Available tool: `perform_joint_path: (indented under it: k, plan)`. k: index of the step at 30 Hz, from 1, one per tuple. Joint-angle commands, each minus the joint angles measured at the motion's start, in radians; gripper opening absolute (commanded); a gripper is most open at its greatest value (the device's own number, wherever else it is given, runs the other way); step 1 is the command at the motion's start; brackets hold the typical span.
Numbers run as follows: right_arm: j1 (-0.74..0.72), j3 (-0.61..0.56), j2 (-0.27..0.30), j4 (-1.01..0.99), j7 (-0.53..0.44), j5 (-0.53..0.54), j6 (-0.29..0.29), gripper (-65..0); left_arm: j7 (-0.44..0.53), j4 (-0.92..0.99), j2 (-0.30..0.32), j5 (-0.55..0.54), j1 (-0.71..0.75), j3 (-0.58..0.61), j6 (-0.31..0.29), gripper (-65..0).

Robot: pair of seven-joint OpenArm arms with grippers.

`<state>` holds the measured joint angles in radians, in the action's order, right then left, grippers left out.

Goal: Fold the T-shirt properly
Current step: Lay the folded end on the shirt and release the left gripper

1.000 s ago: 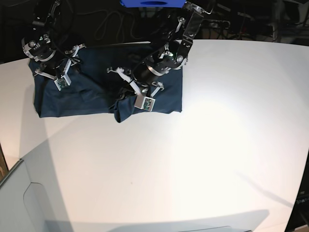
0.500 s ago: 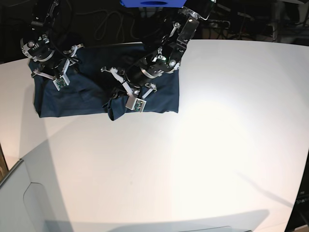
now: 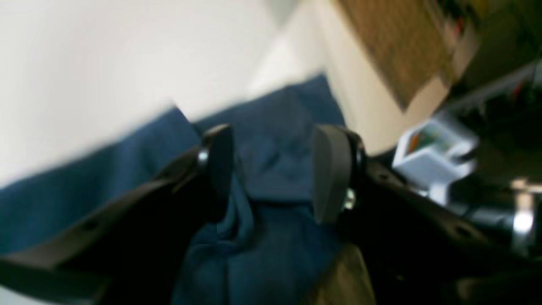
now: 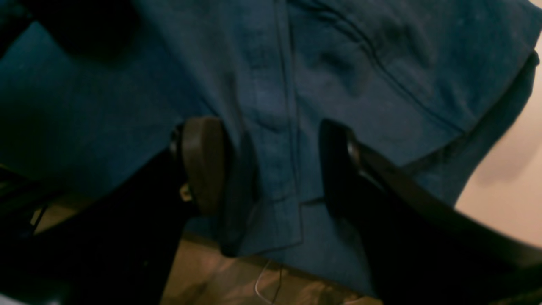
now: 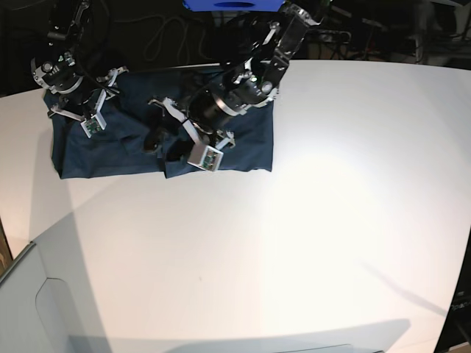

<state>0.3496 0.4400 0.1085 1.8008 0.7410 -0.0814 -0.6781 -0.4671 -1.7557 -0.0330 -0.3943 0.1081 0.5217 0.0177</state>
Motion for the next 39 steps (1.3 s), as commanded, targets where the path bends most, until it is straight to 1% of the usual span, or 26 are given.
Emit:
perform_joint_path:
  k: [1,5,8,12,17,23,26,31,33,34,36,39]
  plan:
    - [-0.004,0.004,0.010,0.021,-0.014,0.009,-0.020,-32.1,0.008,-0.036,0.017,-0.010,0.008,-0.016,-0.008,-36.4]
    - [-0.007,0.004,0.010,0.021,-0.014,0.009,-0.020,-32.1,0.008,-0.057,0.080,-0.010,0.077,-0.107,-0.008,-36.4]
    - [-0.007,0.004,0.009,0.021,-0.016,0.009,-0.020,-32.1,0.008,-0.039,0.109,-0.010,0.109,-0.163,-0.008,-36.4]
    - [-0.008,0.004,0.007,0.021,-0.019,0.009,-0.020,-32.1,0.008,0.001,0.146,-0.012,0.121,-0.166,-0.014,-36.4]
    - [-0.021,0.004,0.006,0.021,-0.011,0.009,-0.020,-32.1,0.008,0.070,0.147,-0.012,0.077,-0.051,-0.014,-36.4]
    - [-0.022,0.004,0.007,0.021,-0.013,0.009,-0.020,-32.1,0.012,0.167,0.140,-0.012,-0.054,0.199,-0.012,-36.4]
    - [-0.022,0.010,0.007,0.021,-0.019,0.009,-0.020,-32.0,0.015,0.182,0.114,-0.012,-0.097,0.274,-0.015,-36.4]
    - [-0.031,0.012,0.007,0.023,-0.019,0.009,-0.020,-32.0,0.015,0.122,0.075,-0.012,-0.112,0.318,-0.017,-36.4]
    - [-0.034,0.015,0.007,0.024,-0.019,0.009,-0.020,-31.5,0.015,0.079,0.075,-0.012,-0.109,0.314,-0.017,-36.4]
    - [-0.039,0.027,0.007,0.034,-0.019,0.009,-0.020,-31.4,0.014,0.056,0.081,-0.012,-0.109,0.312,-0.017,-36.4]
    - [-0.044,0.058,0.003,0.057,-0.018,0.012,-0.020,-30.5,0.014,0.003,0.120,-0.012,-0.109,0.305,-0.009,-36.4]
    - [-0.047,0.095,-0.016,0.104,-0.019,0.012,-0.020,-25.2,0.014,-0.060,0.192,-0.012,-0.091,0.234,-0.009,-36.4]
